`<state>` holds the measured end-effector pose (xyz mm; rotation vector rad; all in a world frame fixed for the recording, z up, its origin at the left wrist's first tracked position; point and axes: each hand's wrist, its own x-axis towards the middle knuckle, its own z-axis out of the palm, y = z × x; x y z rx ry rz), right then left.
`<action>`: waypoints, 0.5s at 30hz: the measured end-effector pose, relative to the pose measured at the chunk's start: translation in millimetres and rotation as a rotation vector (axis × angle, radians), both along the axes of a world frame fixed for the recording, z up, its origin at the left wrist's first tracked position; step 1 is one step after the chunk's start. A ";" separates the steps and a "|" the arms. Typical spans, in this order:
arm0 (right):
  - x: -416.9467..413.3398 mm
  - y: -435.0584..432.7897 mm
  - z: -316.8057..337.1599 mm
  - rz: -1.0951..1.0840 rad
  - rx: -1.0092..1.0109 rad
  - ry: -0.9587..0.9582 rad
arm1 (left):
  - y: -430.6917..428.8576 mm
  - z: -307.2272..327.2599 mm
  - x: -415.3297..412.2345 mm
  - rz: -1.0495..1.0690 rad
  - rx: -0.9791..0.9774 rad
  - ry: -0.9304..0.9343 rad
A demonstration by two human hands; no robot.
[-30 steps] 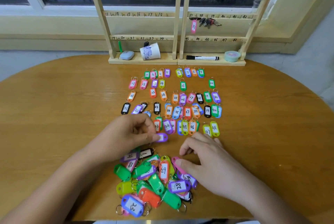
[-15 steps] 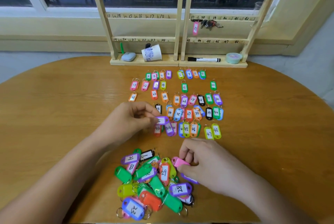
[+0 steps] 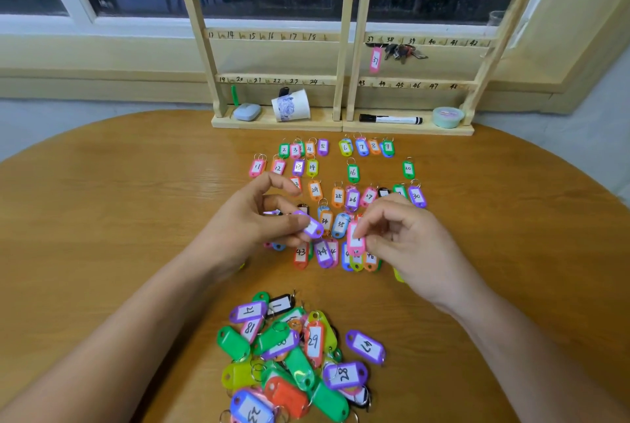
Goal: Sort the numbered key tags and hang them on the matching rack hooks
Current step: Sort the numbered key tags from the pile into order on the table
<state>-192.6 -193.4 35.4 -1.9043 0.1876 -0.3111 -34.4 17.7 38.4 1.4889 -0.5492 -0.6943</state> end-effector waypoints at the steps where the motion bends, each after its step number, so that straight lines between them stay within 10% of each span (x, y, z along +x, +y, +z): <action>1: 3.0 -1.2 -0.4 -0.001 0.018 -0.025 | 0.6 -2.2 0.1 0.022 -0.009 0.006; 15: 9.4 4.1 -14.8 -0.014 0.221 -0.086 | 7.9 -14.0 8.4 0.144 0.005 -0.084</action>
